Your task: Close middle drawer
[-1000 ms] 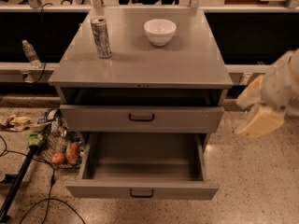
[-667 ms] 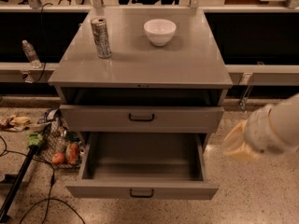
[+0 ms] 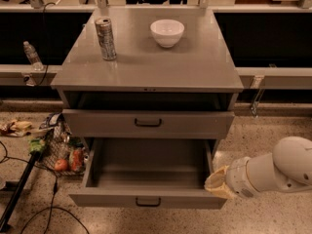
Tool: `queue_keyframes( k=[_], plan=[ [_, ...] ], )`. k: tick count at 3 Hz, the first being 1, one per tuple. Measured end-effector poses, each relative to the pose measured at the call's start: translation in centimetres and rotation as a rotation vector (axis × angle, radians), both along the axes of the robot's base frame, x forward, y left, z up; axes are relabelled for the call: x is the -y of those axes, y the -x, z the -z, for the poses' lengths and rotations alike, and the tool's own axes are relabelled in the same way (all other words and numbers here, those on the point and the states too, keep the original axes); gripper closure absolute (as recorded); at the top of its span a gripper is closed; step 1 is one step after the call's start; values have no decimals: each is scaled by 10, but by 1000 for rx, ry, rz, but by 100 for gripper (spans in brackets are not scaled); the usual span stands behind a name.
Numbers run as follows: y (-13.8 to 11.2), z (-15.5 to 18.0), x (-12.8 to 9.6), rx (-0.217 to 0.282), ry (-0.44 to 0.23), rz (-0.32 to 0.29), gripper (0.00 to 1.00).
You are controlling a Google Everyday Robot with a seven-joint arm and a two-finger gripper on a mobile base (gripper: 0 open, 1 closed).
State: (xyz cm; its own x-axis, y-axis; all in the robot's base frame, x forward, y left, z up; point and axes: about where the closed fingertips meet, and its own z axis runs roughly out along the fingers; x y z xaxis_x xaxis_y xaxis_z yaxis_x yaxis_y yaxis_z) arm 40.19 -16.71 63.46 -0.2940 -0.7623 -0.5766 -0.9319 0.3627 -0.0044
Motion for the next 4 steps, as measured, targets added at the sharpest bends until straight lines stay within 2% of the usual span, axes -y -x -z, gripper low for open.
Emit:
queue_keyframes(
  k=[1,2,3,4],
  plan=[
    [-1,-8,2,13,0,7,100],
    [29,36,-7,-24,-74,28,100],
    [25,96,3,29,-110,97,100],
    [4,141,7,137,-117,112,100]
  ],
)
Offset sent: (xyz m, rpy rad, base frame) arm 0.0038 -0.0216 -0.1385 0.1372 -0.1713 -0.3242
